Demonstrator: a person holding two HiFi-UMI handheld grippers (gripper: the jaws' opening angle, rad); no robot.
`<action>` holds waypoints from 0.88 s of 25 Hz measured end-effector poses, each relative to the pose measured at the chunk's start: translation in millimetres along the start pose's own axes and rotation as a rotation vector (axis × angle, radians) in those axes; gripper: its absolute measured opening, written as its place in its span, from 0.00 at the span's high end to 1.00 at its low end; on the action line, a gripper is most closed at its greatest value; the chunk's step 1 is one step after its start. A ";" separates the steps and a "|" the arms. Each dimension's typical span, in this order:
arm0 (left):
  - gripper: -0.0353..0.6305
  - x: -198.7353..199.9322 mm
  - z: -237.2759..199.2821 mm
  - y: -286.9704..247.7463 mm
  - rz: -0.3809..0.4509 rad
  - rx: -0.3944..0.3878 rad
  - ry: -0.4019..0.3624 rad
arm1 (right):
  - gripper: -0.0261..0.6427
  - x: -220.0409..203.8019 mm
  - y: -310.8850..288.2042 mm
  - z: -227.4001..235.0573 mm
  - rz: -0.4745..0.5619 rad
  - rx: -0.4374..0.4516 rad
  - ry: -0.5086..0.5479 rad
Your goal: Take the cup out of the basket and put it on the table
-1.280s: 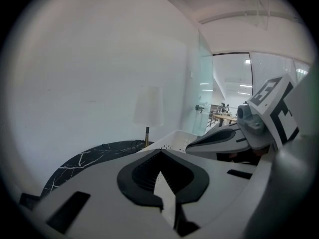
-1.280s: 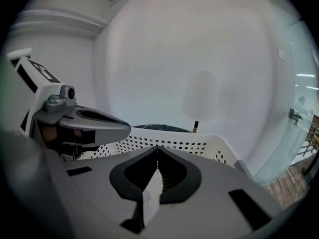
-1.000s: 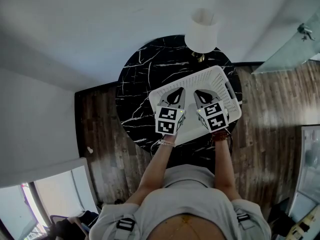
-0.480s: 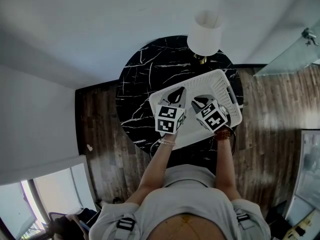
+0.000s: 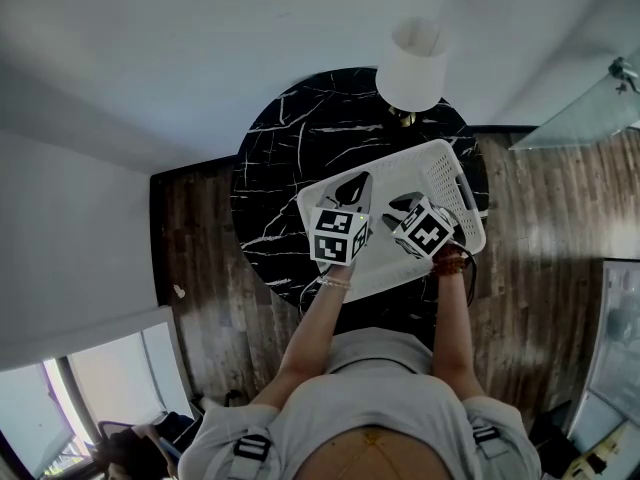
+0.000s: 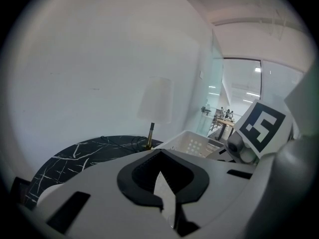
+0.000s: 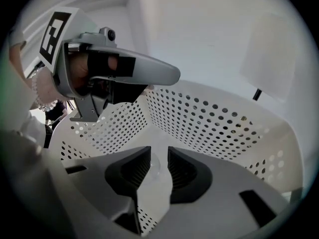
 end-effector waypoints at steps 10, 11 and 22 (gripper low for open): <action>0.94 -3.8 -4.6 -6.2 -0.014 -0.004 0.015 | 0.82 -9.3 -18.3 1.7 -0.146 0.035 0.020; 0.94 -4.5 -4.9 -7.1 -0.017 -0.004 0.016 | 0.82 -10.1 -20.5 2.0 -0.156 0.037 0.023; 0.94 -11.1 -8.2 -14.3 -0.039 -0.013 0.023 | 0.82 -15.3 -38.2 3.1 -0.188 0.071 0.017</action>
Point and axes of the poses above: the fingertips, and each gripper's own axes: y backward along the fingers, z to its right, x out of its top, the point moved 8 cm from there along y, backward along the fingers, and after that the axes turned 5 degrees about -y, right-handed, at the moved point
